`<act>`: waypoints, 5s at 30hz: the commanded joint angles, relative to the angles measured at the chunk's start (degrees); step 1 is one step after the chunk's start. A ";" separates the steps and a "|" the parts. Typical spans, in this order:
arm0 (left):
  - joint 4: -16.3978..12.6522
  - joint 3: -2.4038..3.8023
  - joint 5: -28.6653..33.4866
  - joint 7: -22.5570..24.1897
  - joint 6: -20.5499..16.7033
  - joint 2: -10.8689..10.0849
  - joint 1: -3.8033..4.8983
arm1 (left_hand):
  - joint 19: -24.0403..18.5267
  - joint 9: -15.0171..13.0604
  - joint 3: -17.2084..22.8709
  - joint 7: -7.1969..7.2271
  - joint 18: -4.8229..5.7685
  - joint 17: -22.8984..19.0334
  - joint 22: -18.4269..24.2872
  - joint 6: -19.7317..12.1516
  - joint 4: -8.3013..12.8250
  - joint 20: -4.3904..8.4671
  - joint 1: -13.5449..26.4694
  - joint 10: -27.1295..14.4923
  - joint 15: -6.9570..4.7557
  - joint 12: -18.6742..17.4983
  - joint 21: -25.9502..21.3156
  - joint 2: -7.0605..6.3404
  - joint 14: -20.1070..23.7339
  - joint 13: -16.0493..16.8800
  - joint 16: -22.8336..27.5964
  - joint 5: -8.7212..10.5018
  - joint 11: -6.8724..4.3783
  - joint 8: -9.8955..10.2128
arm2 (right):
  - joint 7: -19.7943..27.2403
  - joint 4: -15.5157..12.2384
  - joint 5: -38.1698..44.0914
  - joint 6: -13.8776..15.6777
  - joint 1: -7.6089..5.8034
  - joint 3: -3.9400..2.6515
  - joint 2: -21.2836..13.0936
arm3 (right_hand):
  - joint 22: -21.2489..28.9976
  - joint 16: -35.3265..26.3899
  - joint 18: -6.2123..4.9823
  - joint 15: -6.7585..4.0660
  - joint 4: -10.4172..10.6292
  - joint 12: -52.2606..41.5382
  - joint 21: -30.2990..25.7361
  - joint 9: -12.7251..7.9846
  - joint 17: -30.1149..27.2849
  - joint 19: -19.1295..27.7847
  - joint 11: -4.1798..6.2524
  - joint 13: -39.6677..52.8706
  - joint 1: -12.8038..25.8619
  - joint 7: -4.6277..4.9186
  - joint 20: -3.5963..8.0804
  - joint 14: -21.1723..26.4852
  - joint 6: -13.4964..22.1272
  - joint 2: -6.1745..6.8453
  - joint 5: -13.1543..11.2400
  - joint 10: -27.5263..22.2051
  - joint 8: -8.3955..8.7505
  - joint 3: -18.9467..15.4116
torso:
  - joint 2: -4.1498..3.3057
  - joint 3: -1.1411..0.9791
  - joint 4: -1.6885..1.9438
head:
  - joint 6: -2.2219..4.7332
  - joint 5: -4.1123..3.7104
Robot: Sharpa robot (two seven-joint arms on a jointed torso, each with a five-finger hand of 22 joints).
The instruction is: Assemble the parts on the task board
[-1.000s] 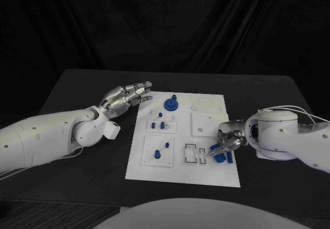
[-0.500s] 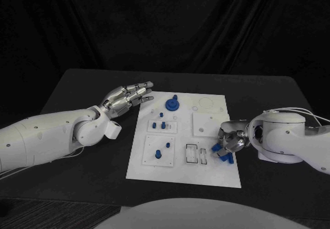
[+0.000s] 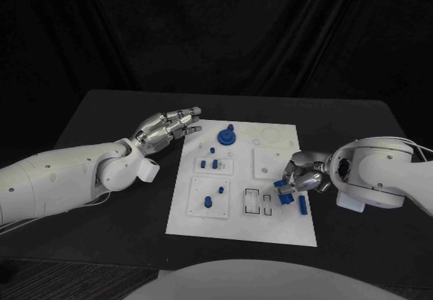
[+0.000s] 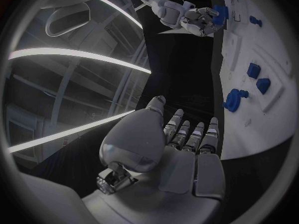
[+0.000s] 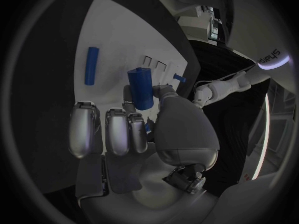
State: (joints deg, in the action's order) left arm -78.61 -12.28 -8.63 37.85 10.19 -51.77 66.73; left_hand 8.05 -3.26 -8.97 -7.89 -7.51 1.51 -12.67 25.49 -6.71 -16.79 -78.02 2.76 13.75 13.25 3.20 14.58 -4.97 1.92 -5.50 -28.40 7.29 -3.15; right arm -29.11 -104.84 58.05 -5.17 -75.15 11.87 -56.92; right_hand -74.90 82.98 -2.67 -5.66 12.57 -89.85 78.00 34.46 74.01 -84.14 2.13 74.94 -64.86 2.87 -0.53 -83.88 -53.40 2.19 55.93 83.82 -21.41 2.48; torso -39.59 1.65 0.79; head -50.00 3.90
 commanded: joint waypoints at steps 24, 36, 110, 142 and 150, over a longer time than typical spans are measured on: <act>-0.07 0.05 0.32 0.26 1.43 0.31 -0.07 | 0.32 0.06 0.53 -0.03 0.80 0.10 0.03 -0.51 0.06 0.06 0.05 0.03 0.45 0.12 0.16 0.72 -0.35 0.02 -0.41 -0.25 0.52 -0.02 | -5.50 3.71 -23.23 2.46 0.84 0.03 5.24 | -10.12 -0.80 -0.98 0.87 -9.41 -0.15 -4.04 1.42 -1.51 0.50 -1.09 15.06 6.94 0.59 -0.98 -3.13 3.97 -1.60 -13.83 6.18 -2.95 15.78 | -0.03 0.02 0.01 | 0.00 -0.35; 0.00 0.05 0.32 0.27 1.24 0.35 -0.07 | 0.39 0.05 0.58 -0.06 0.88 0.11 0.04 -0.46 0.24 0.07 0.08 0.04 0.50 0.20 0.19 0.46 -0.41 0.03 -0.49 -0.21 0.51 -0.04 | -5.08 3.85 -21.89 3.31 2.04 0.03 6.28 | -9.23 -1.43 -1.55 1.36 -8.83 -0.15 -6.92 0.74 -2.58 1.58 -1.66 15.06 7.23 1.22 -1.43 -2.90 6.28 -1.90 -21.77 6.18 -3.05 14.02 | -0.03 -0.01 -0.04 | 0.00 0.13; 0.32 0.05 0.32 -0.36 1.92 0.22 -0.21 | 0.44 0.01 0.95 -0.32 1.07 0.10 0.16 -0.19 0.39 0.09 0.28 0.00 0.63 0.19 0.19 0.57 -0.43 0.03 -0.58 -0.33 0.47 -0.11 | -2.82 0.50 -21.68 3.91 -2.28 0.02 1.48 | -8.87 -2.21 -1.89 1.68 0.64 -0.15 -9.55 -4.01 -3.96 1.37 -2.04 15.06 11.48 1.56 -1.78 -2.81 9.47 -3.94 -49.88 6.18 -7.35 -2.23 | 0.03 0.00 -0.01 | 0.00 0.16; 0.16 0.05 0.32 -0.69 2.03 0.34 -0.22 | 0.49 -0.04 1.19 -0.38 1.13 0.10 0.25 0.10 0.63 0.11 0.31 0.10 0.64 0.34 0.21 0.51 -0.45 0.05 -0.64 -0.52 0.53 -0.20 | -6.40 -0.39 4.36 -3.31 1.25 0.06 -6.63 | -9.65 -4.28 -1.42 -0.04 -2.88 -0.15 -7.22 -6.90 -8.47 0.11 0.07 15.06 5.62 -0.87 -0.25 -2.37 -0.98 -5.42 -39.26 6.18 -7.35 -2.14 | -0.04 -0.03 0.00 | 0.00 -0.74; 0.30 0.05 0.32 -0.79 2.18 0.42 -0.23 | 0.50 -0.04 1.41 -0.40 1.16 0.09 0.28 0.12 0.86 0.12 0.23 0.09 0.64 0.31 0.21 0.51 -0.44 0.04 -0.66 -0.75 0.53 -0.20 | -6.46 -0.67 8.95 -2.53 1.54 0.06 -6.47 | -9.85 -4.52 -1.27 -1.40 -2.34 -0.15 -6.59 2.85 -9.87 -0.38 1.85 15.06 5.98 -2.92 1.23 -2.37 -1.11 -5.47 -43.10 6.18 -15.96 -3.50 | -0.05 -0.01 -0.02 | 0.00 -0.87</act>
State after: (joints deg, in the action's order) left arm -78.22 -12.28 -8.63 36.61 11.58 -51.49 66.59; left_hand 8.25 -3.25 -7.86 -7.89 -7.52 1.57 -12.47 25.49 -5.92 -16.57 -77.79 2.95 14.13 13.25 3.20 14.81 -5.34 1.92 -5.97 -28.96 7.48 -3.15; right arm -34.51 -105.35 62.94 -7.94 -73.78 11.93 -63.39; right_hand -74.93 78.31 -3.57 -6.78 10.19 -89.85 71.27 35.92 64.22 -83.98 3.70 74.91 -58.90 0.09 0.35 -84.03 -55.11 -3.25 13.20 83.95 -36.25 -0.75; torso -39.63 1.61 0.78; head -50.00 3.09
